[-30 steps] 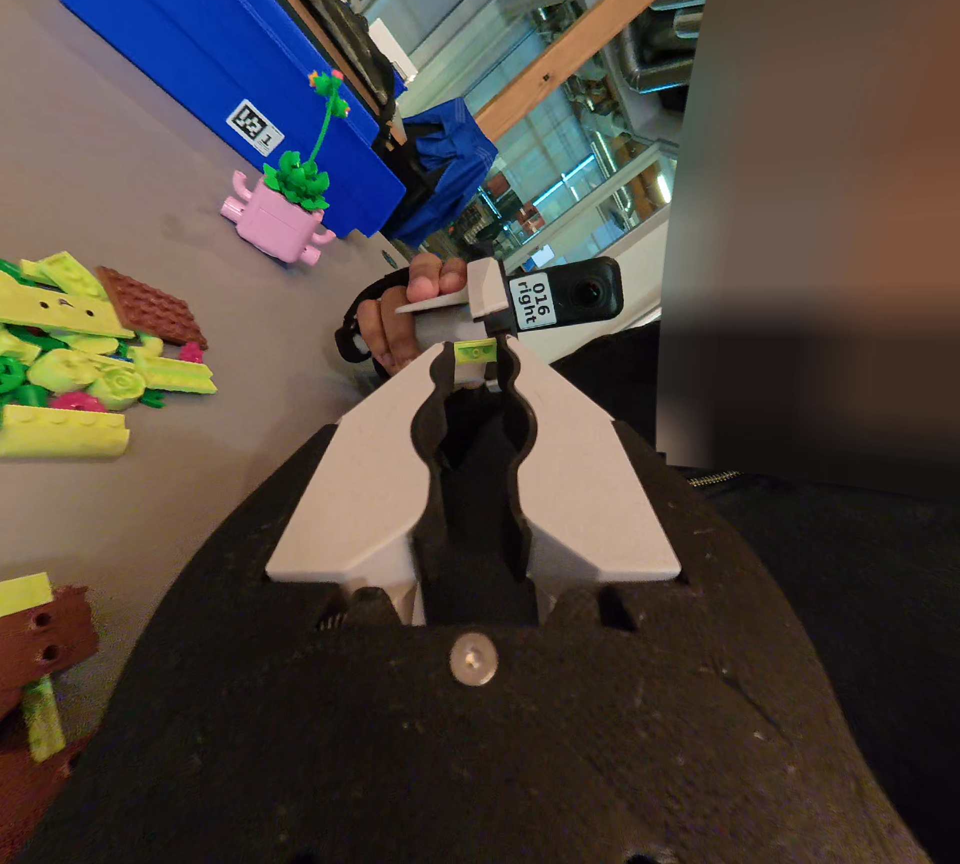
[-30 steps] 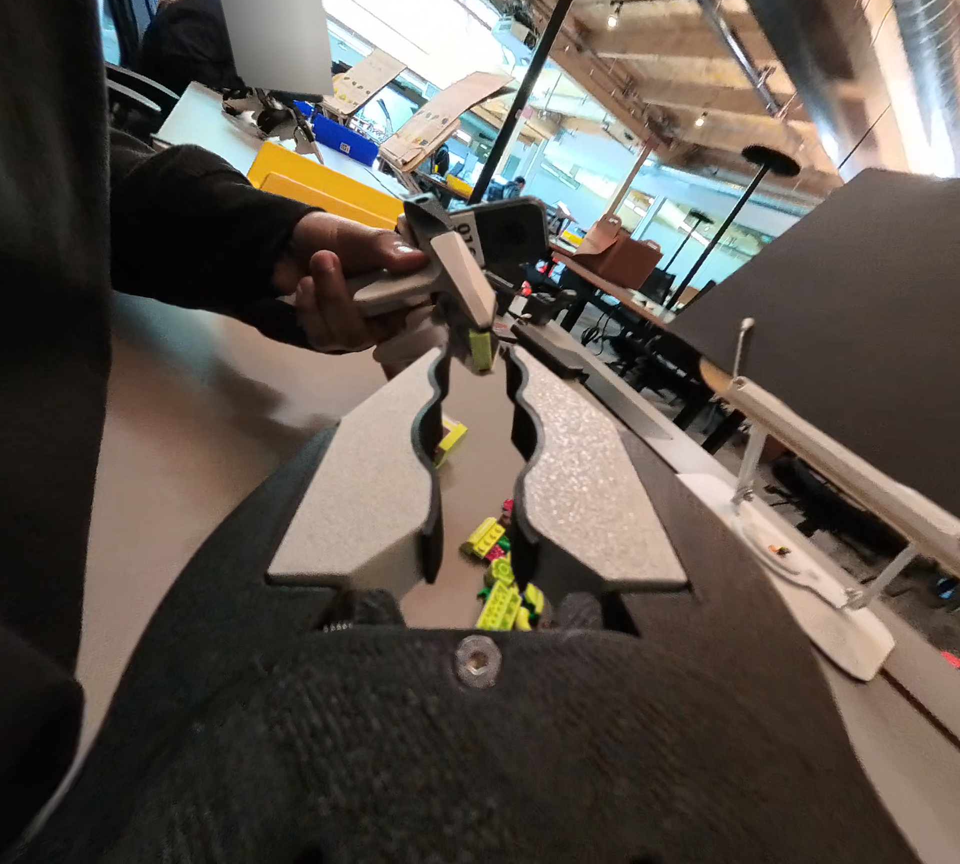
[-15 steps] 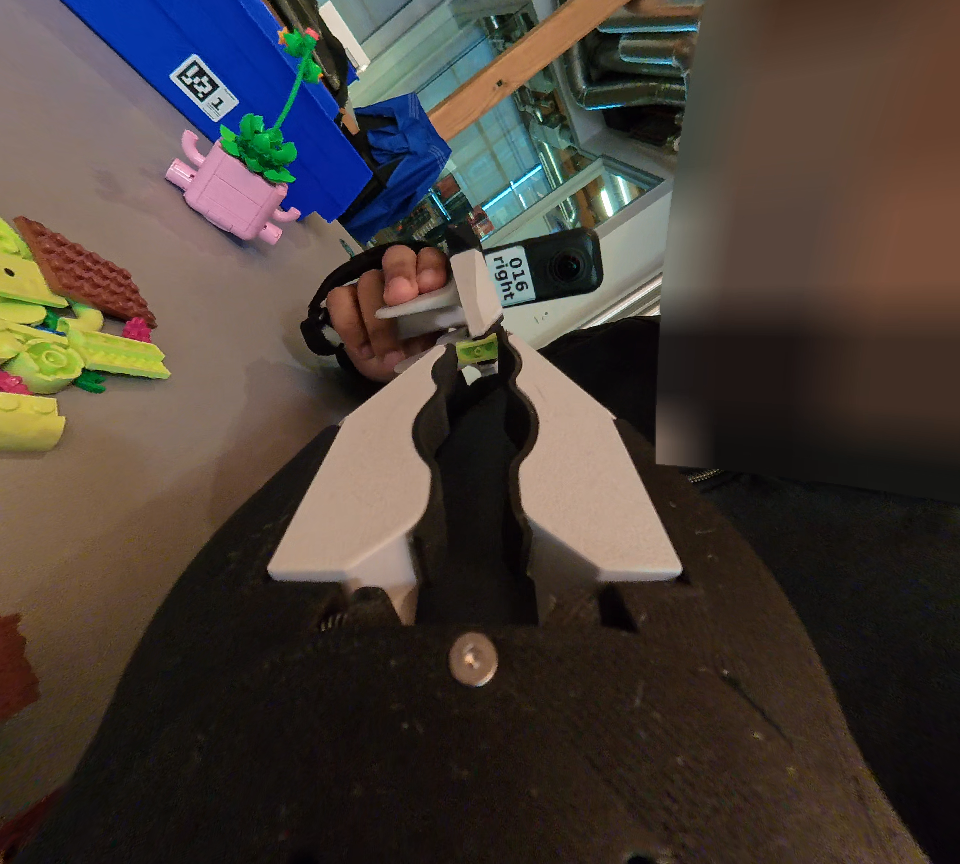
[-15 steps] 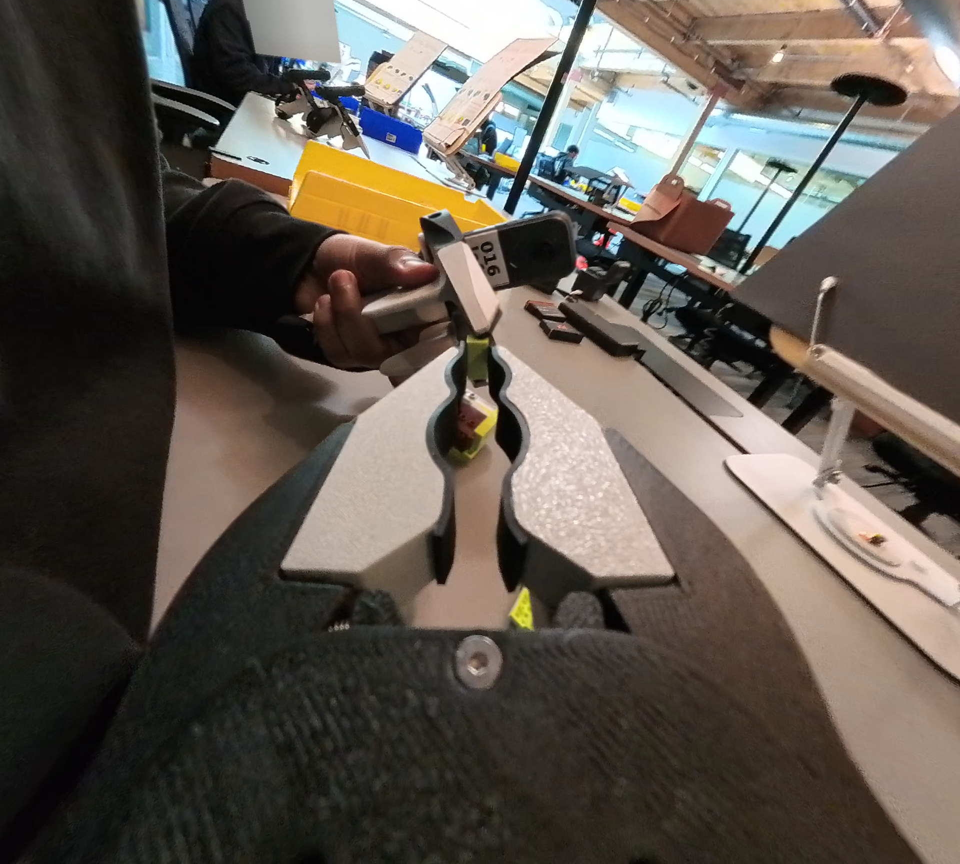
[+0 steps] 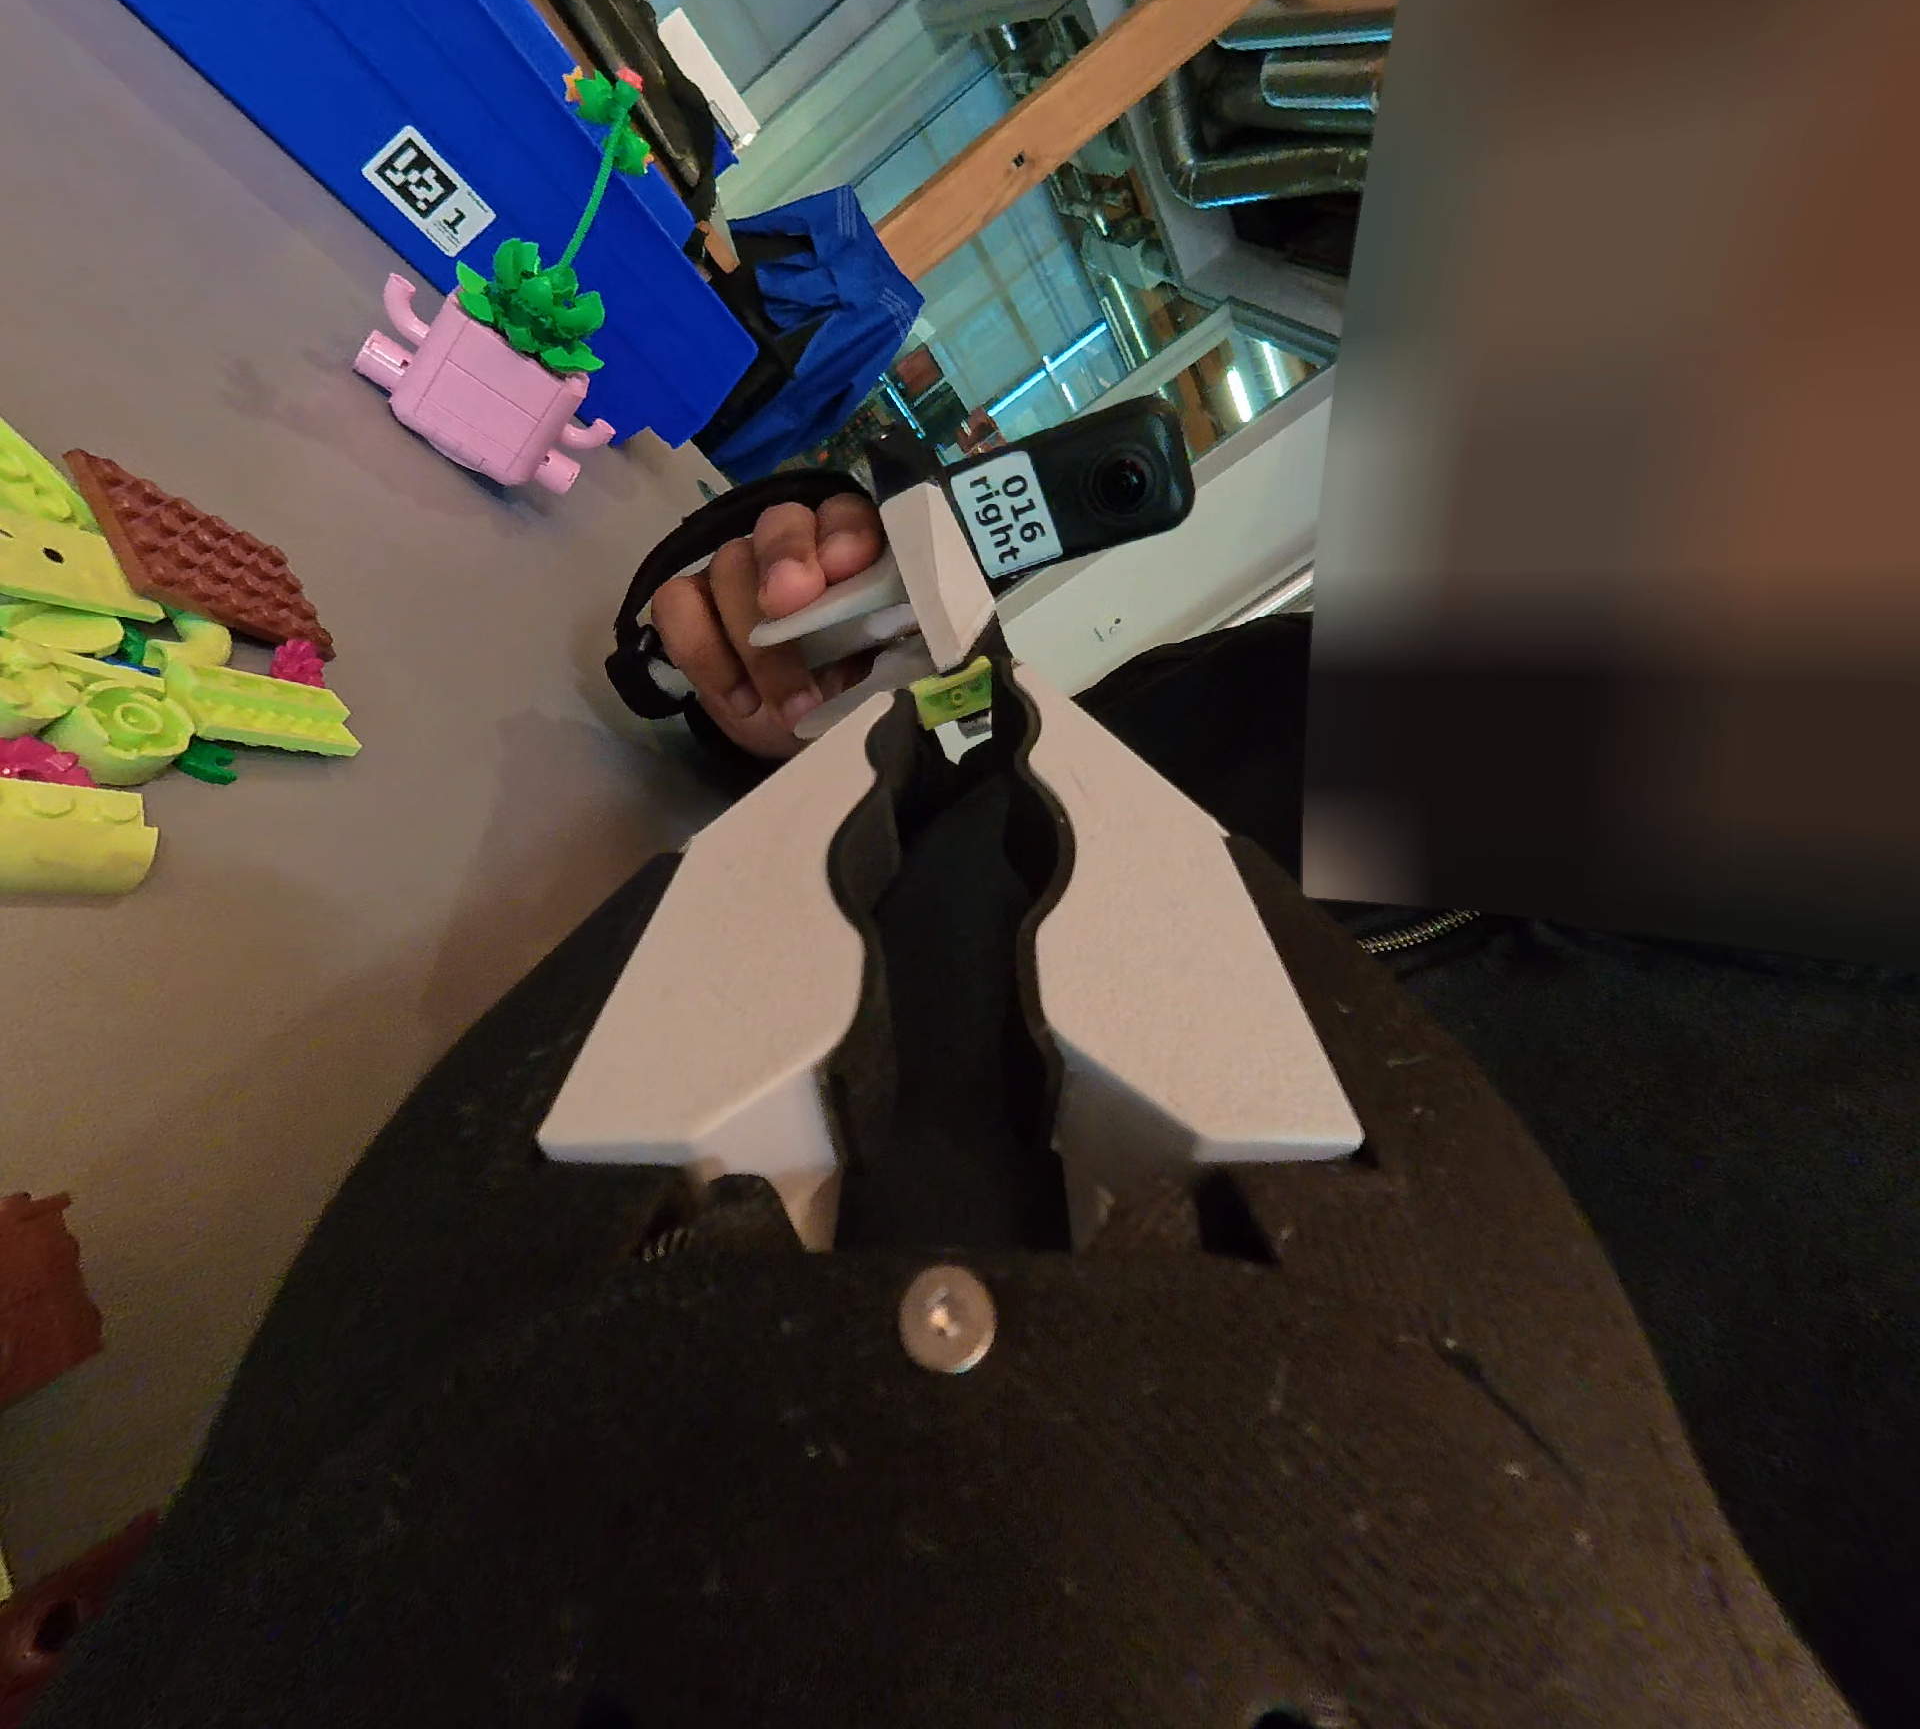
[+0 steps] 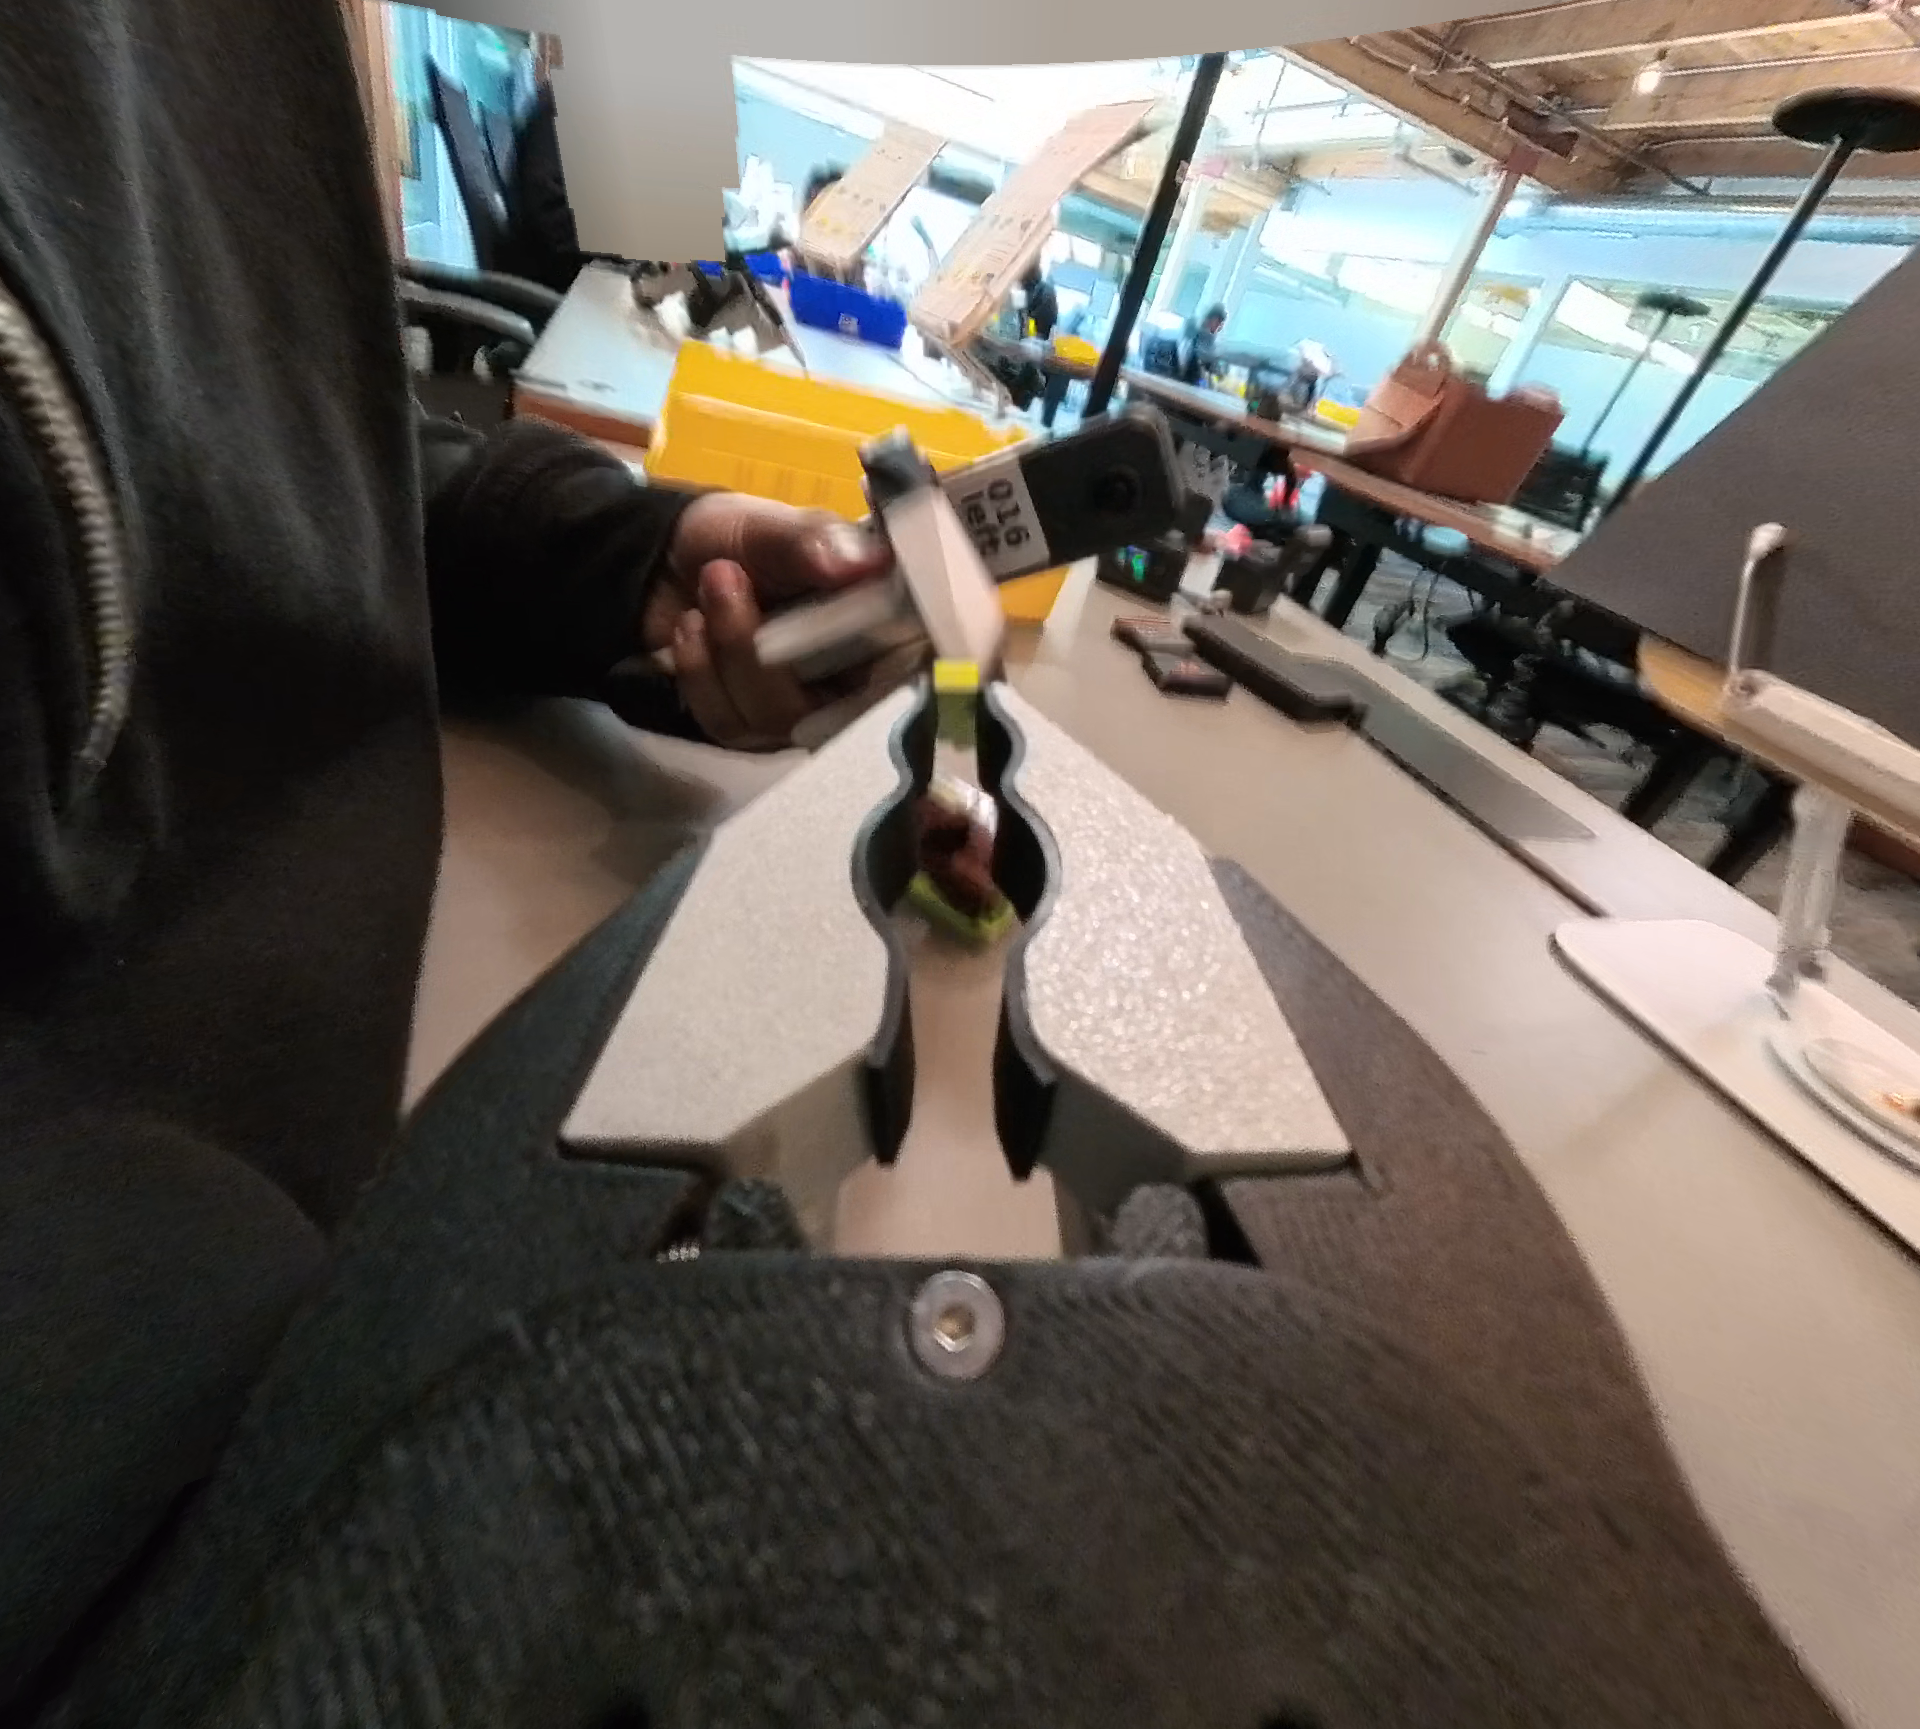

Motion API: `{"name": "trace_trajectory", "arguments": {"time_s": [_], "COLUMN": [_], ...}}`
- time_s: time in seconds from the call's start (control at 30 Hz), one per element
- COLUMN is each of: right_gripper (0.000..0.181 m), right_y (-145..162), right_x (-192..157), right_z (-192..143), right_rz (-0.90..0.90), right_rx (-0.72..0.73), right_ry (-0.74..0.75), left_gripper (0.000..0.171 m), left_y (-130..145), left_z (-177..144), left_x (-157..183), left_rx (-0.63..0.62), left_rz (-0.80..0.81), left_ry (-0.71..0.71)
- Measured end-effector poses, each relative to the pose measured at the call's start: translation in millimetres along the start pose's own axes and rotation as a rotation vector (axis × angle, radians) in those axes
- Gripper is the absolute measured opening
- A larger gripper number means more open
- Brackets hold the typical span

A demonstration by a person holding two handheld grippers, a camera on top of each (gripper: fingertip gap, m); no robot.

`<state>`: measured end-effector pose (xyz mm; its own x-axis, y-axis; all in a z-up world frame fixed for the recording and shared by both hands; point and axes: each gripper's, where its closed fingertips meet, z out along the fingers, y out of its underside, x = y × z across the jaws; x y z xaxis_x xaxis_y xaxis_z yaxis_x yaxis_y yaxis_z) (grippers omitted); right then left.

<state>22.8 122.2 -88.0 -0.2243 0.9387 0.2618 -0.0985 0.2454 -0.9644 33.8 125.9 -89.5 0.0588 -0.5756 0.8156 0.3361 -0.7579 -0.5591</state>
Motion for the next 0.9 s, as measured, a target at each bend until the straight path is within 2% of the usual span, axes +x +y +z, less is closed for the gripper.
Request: {"name": "trace_trajectory", "arguments": {"time_s": [0.03,0.07,0.1,0.13,0.17,0.23,0.3,0.37,0.43,0.5,0.57,0.63,0.67,0.73,0.9], "right_gripper": [0.006,0.005,0.005,0.005,0.005,0.005,0.006,0.006,0.006,0.005,0.005,0.006,0.006,0.005,0.005], "right_y": [-5.3,-10.2,-10.8,-8.6,-3.9,3.4,7.7,15.5,19.4,16.8,14.8,13.4,13.4,13.1,15.6], "right_x": [3.9,13.1,21.9,25.2,22.2,9.8,5.0,2.8,2.4,4.8,3.8,0.6,-0.7,-0.1,0.1], "right_z": [-5.5,-15.6,-24.6,-26.9,-21.7,-5.4,1.4,1.2,-0.4,-1.8,-1.2,0.6,1.3,1.3,1.2], "right_rz": [0.028,0.072,0.104,0.107,0.091,0.043,0.045,0.197,0.379,0.375,0.216,0.062,0.010,-0.057,-0.121], "right_rx": [0.040,0.082,0.101,0.096,0.067,0.011,-0.018,-0.029,-0.024,-0.006,-0.010,-0.020,-0.026,-0.035,-0.058], "right_ry": [0.008,0.029,0.050,0.061,0.055,0.023,0.000,-0.064,-0.118,-0.111,-0.070,-0.027,-0.011,0.018,0.032], "left_gripper": [0.000,0.000,0.000,0.000,0.000,0.019,0.041,0.039,0.025,0.025,0.040,0.043,0.043,0.041,0.030], "left_y": [-8.0,-21.9,-31.6,-31.4,-29.3,-14.9,-2.3,0.5,0.7,4.9,9.1,-0.8,-5.1,0.4,11.5], "left_z": [-6.1,-20.6,-35.0,-40.8,-37.7,-17.4,-6.1,-9.5,-10.3,-8.5,-4.9,-7.7,-10.9,-11.0,-2.8], "left_x": [-0.7,1.6,-3.3,-11.1,-9.6,-1.1,-7.7,-17.2,-15.4,-21.7,-15.8,-0.2,-0.6,-10.9,-14.7], "left_rx": [0.051,0.119,0.165,0.158,0.147,0.057,-0.035,-0.092,-0.085,-0.093,-0.062,0.050,0.087,0.059,-0.014], "left_rz": [0.009,-0.013,0.008,0.062,0.088,0.136,0.317,0.620,0.782,0.684,0.443,0.189,0.111,0.080,0.133], "left_ry": [-0.008,0.013,-0.027,-0.109,-0.126,-0.110,-0.223,-0.390,-0.449,-0.438,-0.282,-0.075,-0.034,-0.066,-0.127]}}
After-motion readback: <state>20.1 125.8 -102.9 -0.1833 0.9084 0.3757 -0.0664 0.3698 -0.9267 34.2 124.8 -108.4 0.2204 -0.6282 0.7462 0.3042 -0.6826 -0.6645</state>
